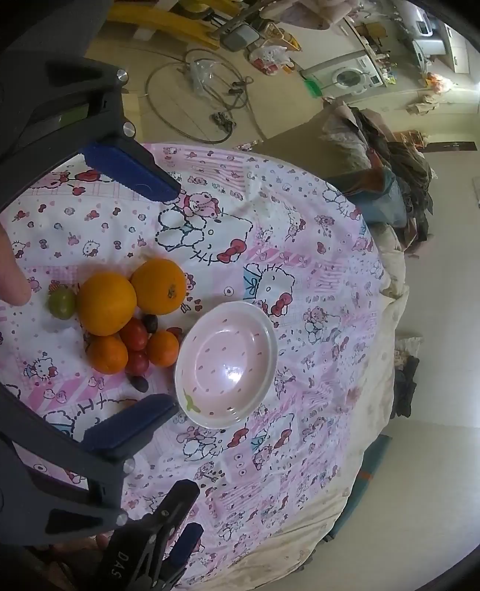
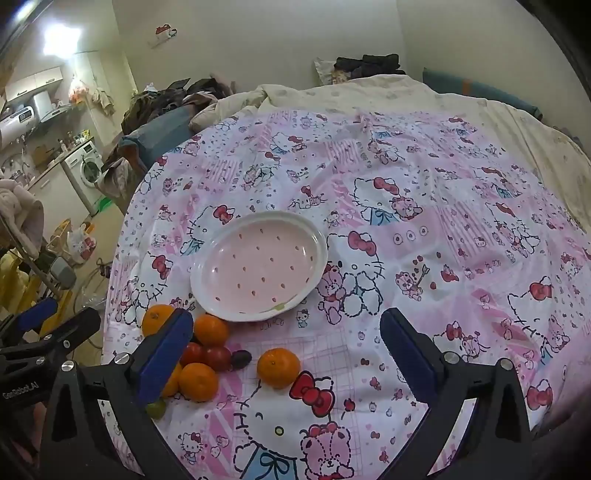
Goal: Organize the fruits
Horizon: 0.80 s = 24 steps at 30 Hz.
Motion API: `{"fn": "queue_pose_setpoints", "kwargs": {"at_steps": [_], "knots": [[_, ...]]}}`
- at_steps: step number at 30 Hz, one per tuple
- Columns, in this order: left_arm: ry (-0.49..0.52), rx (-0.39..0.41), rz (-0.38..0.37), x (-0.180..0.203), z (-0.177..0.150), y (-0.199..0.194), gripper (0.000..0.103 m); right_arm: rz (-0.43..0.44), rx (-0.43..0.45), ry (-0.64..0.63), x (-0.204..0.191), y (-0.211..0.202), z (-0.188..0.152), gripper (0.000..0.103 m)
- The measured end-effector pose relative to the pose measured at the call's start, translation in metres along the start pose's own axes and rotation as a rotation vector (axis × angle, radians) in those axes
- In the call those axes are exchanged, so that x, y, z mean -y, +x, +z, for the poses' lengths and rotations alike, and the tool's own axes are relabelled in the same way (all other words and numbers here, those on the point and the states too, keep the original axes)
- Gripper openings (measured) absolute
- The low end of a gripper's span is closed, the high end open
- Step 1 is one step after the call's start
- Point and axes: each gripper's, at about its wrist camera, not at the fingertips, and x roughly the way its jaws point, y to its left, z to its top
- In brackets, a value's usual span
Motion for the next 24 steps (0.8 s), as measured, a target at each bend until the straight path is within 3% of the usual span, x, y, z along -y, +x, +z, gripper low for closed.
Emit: {"fn": "queue_pose_setpoints", "kwargs": {"at_steps": [24], "knots": [[-0.005,0.002,0.002,-0.0065,-0.0007,-0.0020,0.103,0.005,0.013,-0.014,-0.0037,-0.0024,0.0018,0.103]]}}
